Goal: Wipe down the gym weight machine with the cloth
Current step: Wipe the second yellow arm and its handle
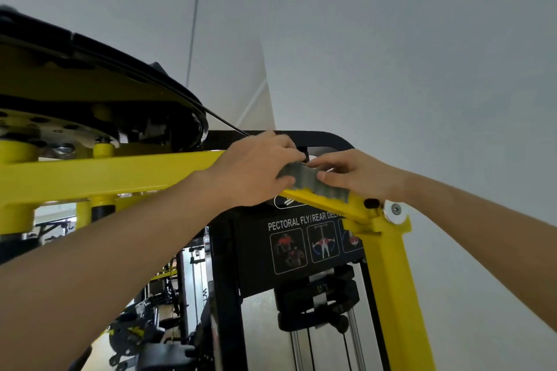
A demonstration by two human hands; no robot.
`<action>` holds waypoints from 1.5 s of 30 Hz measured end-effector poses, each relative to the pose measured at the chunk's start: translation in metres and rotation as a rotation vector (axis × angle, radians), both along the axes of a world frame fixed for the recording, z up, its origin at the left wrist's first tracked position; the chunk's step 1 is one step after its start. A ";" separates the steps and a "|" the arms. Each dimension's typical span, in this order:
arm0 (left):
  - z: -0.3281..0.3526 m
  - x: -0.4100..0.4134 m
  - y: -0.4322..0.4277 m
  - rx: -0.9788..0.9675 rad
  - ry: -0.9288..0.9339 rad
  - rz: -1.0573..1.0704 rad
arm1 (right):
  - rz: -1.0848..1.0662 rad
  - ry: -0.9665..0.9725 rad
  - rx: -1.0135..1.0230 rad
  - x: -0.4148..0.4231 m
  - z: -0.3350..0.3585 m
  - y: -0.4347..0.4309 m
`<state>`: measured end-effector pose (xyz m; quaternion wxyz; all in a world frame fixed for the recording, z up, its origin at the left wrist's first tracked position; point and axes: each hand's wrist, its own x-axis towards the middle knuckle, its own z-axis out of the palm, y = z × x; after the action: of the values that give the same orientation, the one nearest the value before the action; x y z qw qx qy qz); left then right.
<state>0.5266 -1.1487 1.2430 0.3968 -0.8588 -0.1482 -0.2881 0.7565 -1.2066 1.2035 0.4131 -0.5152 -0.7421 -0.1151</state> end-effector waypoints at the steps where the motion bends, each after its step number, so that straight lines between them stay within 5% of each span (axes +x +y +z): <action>1: 0.003 0.008 0.003 -0.027 0.043 0.050 | -0.038 -0.043 -0.010 0.006 0.000 -0.004; 9: 0.017 0.064 0.012 -0.239 0.199 0.059 | -0.226 -0.187 -0.061 0.046 -0.009 -0.028; 15: 0.019 0.083 0.014 -0.366 0.219 0.034 | -0.212 -0.033 0.049 0.054 -0.006 -0.040; 24: 0.012 0.052 0.014 -0.170 0.055 0.224 | -0.196 -0.123 -0.085 0.023 -0.001 -0.004; 45: -0.011 -0.111 0.026 0.180 -0.352 0.088 | -0.155 -0.050 0.106 -0.131 0.030 0.010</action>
<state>0.4160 -1.1232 1.2324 0.4524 -0.7489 -0.2264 -0.4281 0.6257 -1.1970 1.2335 0.4110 -0.5452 -0.7031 -0.1987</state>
